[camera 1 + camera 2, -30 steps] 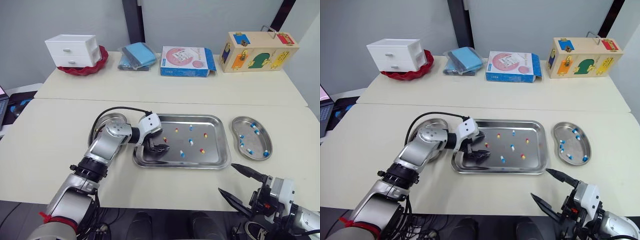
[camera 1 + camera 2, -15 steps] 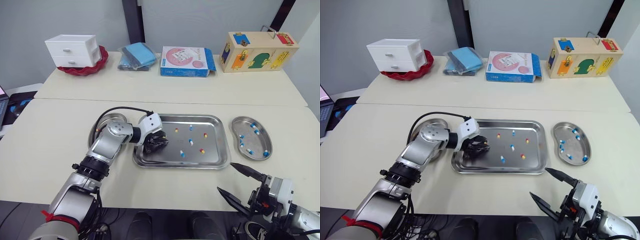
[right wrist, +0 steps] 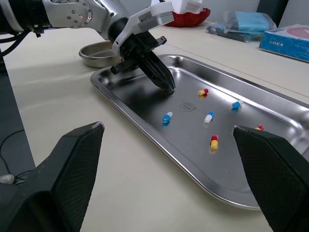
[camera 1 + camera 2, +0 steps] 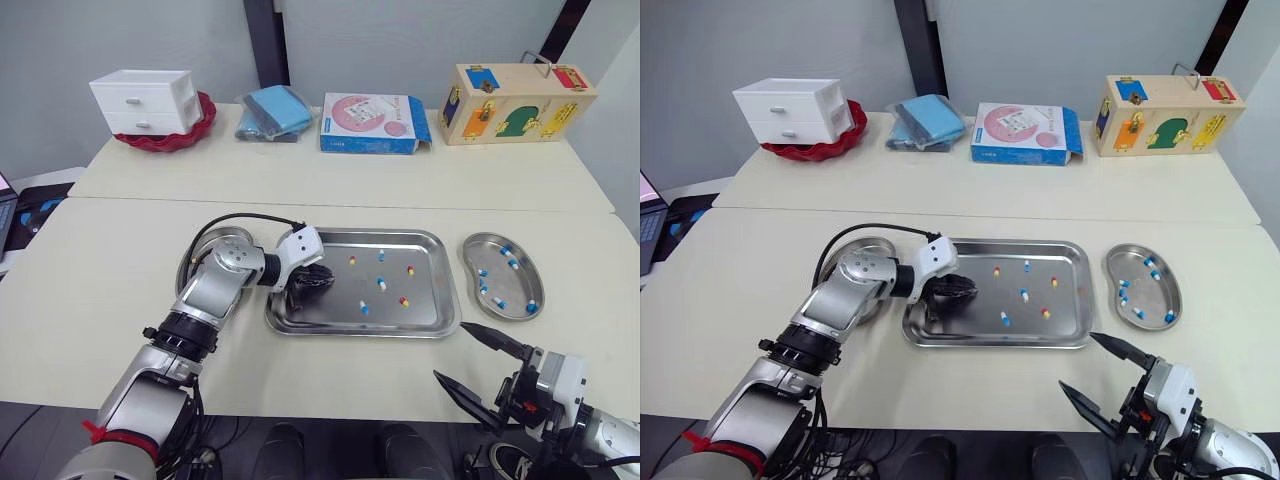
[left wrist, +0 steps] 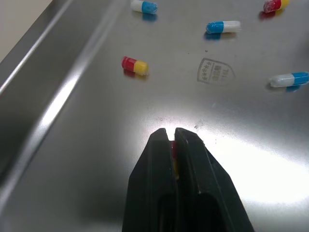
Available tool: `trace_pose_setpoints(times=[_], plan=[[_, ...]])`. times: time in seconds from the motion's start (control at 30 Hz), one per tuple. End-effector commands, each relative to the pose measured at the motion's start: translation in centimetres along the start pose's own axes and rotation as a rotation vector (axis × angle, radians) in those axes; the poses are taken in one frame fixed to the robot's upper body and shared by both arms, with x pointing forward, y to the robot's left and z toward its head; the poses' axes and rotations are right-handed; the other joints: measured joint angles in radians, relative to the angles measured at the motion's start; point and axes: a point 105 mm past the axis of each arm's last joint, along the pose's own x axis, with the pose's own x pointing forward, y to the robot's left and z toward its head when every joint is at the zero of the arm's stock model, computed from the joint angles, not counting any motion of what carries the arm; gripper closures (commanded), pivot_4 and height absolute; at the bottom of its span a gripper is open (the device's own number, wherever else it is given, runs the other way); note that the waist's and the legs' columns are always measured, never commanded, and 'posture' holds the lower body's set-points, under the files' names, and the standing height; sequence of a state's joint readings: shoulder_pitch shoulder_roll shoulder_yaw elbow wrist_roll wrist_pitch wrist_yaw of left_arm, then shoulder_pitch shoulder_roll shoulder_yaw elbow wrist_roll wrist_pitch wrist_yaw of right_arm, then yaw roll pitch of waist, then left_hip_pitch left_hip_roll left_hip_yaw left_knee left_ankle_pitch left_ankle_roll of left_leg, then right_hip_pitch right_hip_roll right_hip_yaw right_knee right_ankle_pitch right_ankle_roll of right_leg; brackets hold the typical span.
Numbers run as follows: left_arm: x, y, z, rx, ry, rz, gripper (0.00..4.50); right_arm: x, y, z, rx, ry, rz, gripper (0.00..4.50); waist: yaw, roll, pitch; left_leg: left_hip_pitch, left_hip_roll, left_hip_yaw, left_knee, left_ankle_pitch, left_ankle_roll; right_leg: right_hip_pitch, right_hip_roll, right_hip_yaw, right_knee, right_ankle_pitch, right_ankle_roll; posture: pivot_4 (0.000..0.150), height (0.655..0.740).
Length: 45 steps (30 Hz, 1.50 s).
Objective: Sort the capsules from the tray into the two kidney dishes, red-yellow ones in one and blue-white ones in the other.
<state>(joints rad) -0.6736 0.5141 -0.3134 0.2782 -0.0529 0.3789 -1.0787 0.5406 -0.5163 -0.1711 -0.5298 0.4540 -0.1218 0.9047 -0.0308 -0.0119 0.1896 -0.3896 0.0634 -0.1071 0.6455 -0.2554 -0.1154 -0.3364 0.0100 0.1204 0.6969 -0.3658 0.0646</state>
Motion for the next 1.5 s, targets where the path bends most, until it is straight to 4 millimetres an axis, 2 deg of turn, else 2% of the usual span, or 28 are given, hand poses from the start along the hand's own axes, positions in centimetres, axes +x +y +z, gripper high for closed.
trace_pose_setpoints(times=[0.03, 0.23, 0.4, 0.63, 0.73, 0.83, 0.93, 1.47, 1.5], plan=[[-1.3, 0.4, 1.2, 0.009, -0.043, 0.015, 4.46, 0.1, 0.4, 0.8, -0.028, -0.027, 0.028, 0.0, 0.0, 0.0, 0.0, 0.0, 0.0, 0.0, 0.0, 0.0, 0.0, 0.0, 0.0, 0.0, 0.0, 0.0, 0.0, 0.15, 0.74], [-3.7, 0.6, 2.5, -0.027, -0.087, 0.036, 4.46, 0.0, 0.6, 0.7, -0.039, -0.009, 0.09, 0.0, 0.0, 0.0, 0.0, 0.0, 0.0, 0.0, 0.0, 0.0, 0.0, 0.0, 0.0, 0.0, 0.0, 0.0, 0.0, 0.15, 0.74], [-6.7, 0.9, 2.6, -0.075, -0.096, 0.098, 4.46, -0.1, 0.8, 0.7, -0.044, -0.002, 0.14, 0.0, -0.002, 0.0, 0.0, 0.0, 0.0, 0.0, 0.0, 0.0, 0.0, 0.0, 0.0, 0.0, 0.0, 0.0, 0.0, 0.15, 0.74], [-12.3, 1.1, -0.7, -0.167, 0.006, 0.273, 4.46, -0.2, 0.9, 0.8, -0.048, 0.011, 0.213, 0.0, -0.001, 0.0, 0.0, 0.0, 0.001, 0.0, -0.001, 0.0, 0.0, 0.0, 0.0, 0.0, 0.0, 0.0, 0.0, 0.15, 0.74], [-15.1, 2.1, -1.6, -0.202, 0.005, 0.406, 4.46, -0.4, 0.3, 0.9, -0.061, 0.021, 0.249, 0.0, 0.001, 0.0, 0.001, 0.0, 0.001, 0.0, 0.0, 0.0, 0.0, 0.0, 0.0, 0.0, 0.0, 0.0, 0.0, 0.15, 0.74], [-16.4, 2.1, -2.6, -0.236, 0.031, 0.46, 4.46, -0.5, -0.1, 0.9, -0.066, 0.027, 0.279, 0.0, 0.002, -0.001, 0.001, 0.0, 0.0, 0.0, 0.0, 0.0, 0.0, 0.0, 0.0, 0.0, 0.0, 0.0, 0.0, 0.15, 0.74], [-18.3, 2.4, -4.4, -0.256, 0.074, 0.55, 4.46, -0.2, -0.5, 0.9, -0.07, 0.022, 0.311, 0.0, 0.0, -0.001, 0.001, 0.0, 0.0, 0.0, -0.001, 0.0, 0.0, 0.0, 0.0, 0.0, -0.001, 0.0, 0.0, 0.15, 0.74], [-17.5, 1.7, -4.7, -0.284, 0.064, 0.55, 4.46, 0.2, -0.7, 0.7, -0.057, 0.005, 0.306, 0.0, 0.0, -0.001, 0.001, 0.0, 0.001, 0.0, 0.0, 0.0, 0.0, -0.001, 0.0, 0.0, 0.0, 0.0, 0.0, 0.15, 0.74], [-17.5, 1.7, -4.8, -0.286, 0.064, 0.55, 4.22, 0.3, -0.7, 0.7, -0.057, 0.004, 0.303, 0.0, 0.0, -0.001, 0.001, 0.0, 0.001, 0.0, 0.0, 0.0, 0.0, -0.001, 0.0, 0.0, 0.0, 0.0, 0.0, 0.15, 0.74]])
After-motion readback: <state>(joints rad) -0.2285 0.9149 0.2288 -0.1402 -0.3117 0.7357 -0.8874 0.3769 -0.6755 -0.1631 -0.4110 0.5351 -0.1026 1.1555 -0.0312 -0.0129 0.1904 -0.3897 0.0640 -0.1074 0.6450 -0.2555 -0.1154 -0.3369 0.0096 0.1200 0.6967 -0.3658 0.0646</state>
